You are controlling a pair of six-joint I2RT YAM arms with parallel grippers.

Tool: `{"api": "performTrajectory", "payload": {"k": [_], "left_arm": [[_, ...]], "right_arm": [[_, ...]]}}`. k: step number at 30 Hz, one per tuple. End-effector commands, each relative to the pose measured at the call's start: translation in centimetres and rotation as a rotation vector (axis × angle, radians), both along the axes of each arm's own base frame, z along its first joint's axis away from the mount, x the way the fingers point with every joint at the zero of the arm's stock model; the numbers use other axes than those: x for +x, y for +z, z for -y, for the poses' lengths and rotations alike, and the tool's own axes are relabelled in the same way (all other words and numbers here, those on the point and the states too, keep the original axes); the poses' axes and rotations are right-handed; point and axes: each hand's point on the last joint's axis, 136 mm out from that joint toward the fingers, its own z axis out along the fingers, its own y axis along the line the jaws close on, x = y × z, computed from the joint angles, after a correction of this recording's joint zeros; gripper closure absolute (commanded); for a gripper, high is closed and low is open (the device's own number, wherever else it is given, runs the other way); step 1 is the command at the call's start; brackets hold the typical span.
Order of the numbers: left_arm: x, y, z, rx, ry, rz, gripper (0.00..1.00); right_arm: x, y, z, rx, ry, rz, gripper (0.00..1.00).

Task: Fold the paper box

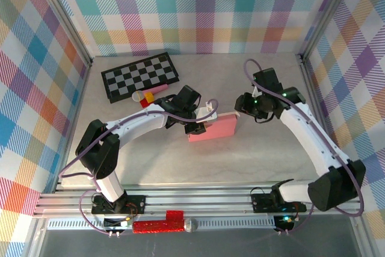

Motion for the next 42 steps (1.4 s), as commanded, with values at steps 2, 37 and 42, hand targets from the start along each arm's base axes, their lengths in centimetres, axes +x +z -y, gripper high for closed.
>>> {"api": "performTrajectory", "payload": {"k": [2, 37, 42], "left_arm": [[-0.3, -0.1, -0.5, 0.004, 0.0, -0.031, 0.62], [-0.7, 0.0, -0.7, 0.006, -0.001, -0.035, 0.63], [-0.7, -0.2, -0.7, 0.006, -0.001, -0.039, 0.63]], "right_arm": [[-1.7, -1.7, 0.6, -0.191, 0.352, 0.035, 0.61], [2.3, -5.4, -1.4, -0.223, 0.493, -0.067, 0.78], [2.1, -5.2, -1.2, -0.227, 0.49, -0.063, 0.79]]}}
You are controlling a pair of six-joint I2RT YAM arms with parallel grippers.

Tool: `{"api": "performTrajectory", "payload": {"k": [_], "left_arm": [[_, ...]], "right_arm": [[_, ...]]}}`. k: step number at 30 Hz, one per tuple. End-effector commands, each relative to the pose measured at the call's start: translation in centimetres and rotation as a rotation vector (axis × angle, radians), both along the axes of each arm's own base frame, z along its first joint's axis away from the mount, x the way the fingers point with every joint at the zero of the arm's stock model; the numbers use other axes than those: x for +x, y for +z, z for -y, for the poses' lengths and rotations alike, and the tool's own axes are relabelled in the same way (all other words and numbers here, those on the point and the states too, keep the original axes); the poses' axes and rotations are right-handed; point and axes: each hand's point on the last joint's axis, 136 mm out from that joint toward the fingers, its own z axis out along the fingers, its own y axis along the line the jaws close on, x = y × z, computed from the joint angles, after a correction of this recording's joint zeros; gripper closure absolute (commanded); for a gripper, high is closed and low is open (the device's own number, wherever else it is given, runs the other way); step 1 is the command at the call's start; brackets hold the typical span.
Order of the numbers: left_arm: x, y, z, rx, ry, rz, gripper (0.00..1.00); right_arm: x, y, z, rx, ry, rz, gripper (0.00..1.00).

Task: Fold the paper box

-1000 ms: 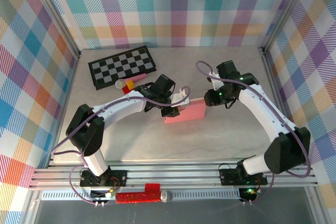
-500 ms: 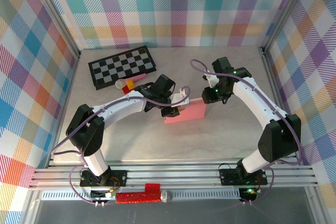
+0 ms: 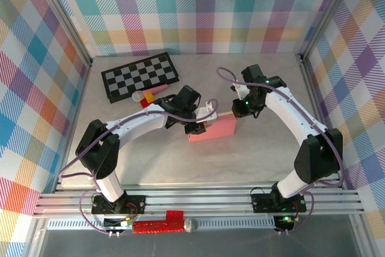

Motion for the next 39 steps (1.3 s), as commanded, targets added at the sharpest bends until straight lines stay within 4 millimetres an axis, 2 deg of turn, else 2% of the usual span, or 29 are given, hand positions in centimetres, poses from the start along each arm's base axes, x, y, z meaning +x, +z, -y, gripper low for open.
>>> {"api": "performTrajectory", "payload": {"k": [1, 7, 11, 14, 23, 35, 39], "left_arm": [[-0.7, -0.1, -0.6, 0.004, -0.001, -0.037, 0.63], [-0.6, -0.1, -0.6, 0.004, 0.001, -0.038, 0.63], [-0.7, -0.1, -0.6, 0.003, -0.001, -0.039, 0.63], [-0.7, -0.1, -0.6, 0.005, -0.001, -0.037, 0.63], [-0.7, 0.0, -0.6, 0.002, 0.002, -0.04, 0.63], [-0.4, 0.2, -0.5, -0.003, 0.021, -0.039, 0.64], [-0.3, 0.2, -0.5, -0.005, 0.025, -0.04, 0.65]], "right_arm": [[0.1, 0.9, 0.0, 0.01, 0.012, 0.016, 0.79], [-0.1, 1.0, -0.1, 0.018, 0.011, 0.015, 0.82], [-0.1, 1.3, 0.0, 0.018, 0.01, 0.023, 0.76], [-0.1, 1.5, 0.0, 0.02, 0.005, 0.027, 0.77], [-0.3, 1.5, 0.2, 0.018, 0.001, 0.029, 0.84], [-0.9, 1.8, -0.2, 0.049, -0.06, 0.014, 1.0], [-1.3, 1.4, -0.2, 0.054, -0.096, 0.009, 1.0]]}}
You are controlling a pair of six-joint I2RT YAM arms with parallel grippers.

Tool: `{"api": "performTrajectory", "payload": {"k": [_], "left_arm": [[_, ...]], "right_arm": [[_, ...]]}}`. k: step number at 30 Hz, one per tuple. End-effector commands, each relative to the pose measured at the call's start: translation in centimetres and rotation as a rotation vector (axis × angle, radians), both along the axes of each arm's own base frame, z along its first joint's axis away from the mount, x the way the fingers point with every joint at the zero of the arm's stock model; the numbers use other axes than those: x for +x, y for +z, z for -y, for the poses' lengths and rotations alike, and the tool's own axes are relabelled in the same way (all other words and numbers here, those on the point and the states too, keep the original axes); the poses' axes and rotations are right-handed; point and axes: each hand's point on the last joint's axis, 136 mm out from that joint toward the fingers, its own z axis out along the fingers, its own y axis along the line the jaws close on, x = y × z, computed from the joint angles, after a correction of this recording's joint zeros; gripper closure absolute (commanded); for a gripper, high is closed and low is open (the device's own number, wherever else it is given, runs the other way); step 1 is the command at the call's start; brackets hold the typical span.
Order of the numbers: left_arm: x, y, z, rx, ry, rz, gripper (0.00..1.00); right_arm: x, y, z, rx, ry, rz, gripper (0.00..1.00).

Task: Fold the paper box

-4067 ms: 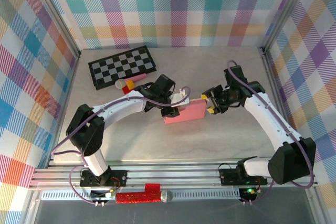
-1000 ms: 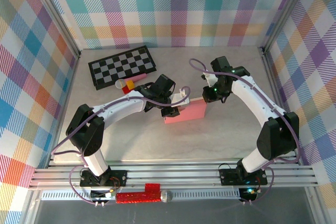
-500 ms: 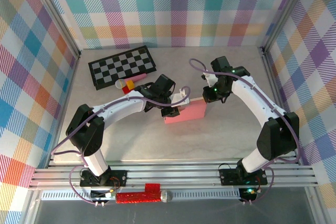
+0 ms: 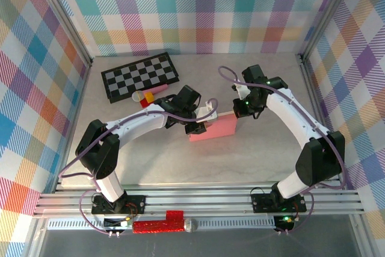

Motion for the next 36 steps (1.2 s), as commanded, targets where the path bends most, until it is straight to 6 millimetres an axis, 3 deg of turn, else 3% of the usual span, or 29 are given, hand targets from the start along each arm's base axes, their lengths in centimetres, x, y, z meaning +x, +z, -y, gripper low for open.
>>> {"api": "performTrajectory", "payload": {"k": [1, 14, 19, 26, 32, 36], "left_arm": [[-0.3, 0.2, -0.6, 0.008, 0.011, -0.024, 0.66], [0.1, 0.9, -0.5, -0.015, 0.043, -0.019, 0.61], [0.7, 1.9, -0.7, -0.05, 0.094, -0.014, 0.47], [0.9, 3.5, -1.0, -0.121, 0.166, -0.03, 0.42], [2.1, 6.1, -1.8, -0.264, 0.314, -0.051, 0.38], [3.2, 8.4, -3.4, -0.359, 0.512, -0.065, 0.38]], "right_arm": [[-0.8, 0.6, 0.1, 0.022, -0.047, 0.01, 1.0], [-1.6, -0.7, 0.1, 0.064, -0.096, 0.096, 1.0], [-2.0, -1.4, 0.5, 0.036, -0.105, 0.12, 1.0], [-2.4, -1.9, 0.4, 0.027, -0.105, 0.144, 1.0], [-2.6, -1.9, 0.2, 0.012, -0.109, 0.157, 1.0], [-2.6, -1.9, 0.1, 0.006, -0.113, 0.158, 1.0]]}}
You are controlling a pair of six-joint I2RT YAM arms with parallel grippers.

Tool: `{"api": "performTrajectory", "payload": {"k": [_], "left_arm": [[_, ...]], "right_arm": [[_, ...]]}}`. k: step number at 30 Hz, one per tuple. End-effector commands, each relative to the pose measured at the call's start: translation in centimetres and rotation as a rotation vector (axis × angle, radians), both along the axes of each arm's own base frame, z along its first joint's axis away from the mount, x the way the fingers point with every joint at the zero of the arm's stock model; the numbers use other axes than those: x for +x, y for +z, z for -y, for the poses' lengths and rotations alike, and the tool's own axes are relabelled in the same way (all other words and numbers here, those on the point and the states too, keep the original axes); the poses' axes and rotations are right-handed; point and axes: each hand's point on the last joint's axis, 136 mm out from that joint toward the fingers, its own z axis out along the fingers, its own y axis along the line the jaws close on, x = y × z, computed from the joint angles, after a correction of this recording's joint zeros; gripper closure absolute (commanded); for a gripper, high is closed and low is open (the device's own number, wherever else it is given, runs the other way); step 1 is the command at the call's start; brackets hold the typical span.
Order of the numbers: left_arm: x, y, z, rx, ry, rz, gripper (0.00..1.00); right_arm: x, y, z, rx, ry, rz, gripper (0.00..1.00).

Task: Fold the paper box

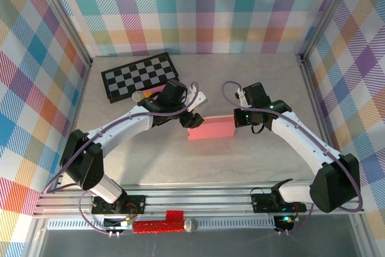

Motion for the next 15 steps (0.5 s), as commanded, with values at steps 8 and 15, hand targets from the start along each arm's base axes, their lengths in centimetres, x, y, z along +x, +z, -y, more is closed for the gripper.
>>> {"api": "performTrajectory", "payload": {"k": [8, 15], "left_arm": [[-1.4, 2.8, -6.0, -0.043, 0.465, -0.213, 0.68], [-4.5, 1.5, -6.5, 0.064, 0.47, -0.376, 0.73]], "right_arm": [[-1.1, -0.9, 0.2, -0.023, -0.018, -0.041, 1.0], [-1.1, -0.7, 0.1, -0.024, -0.016, -0.046, 1.0]]}}
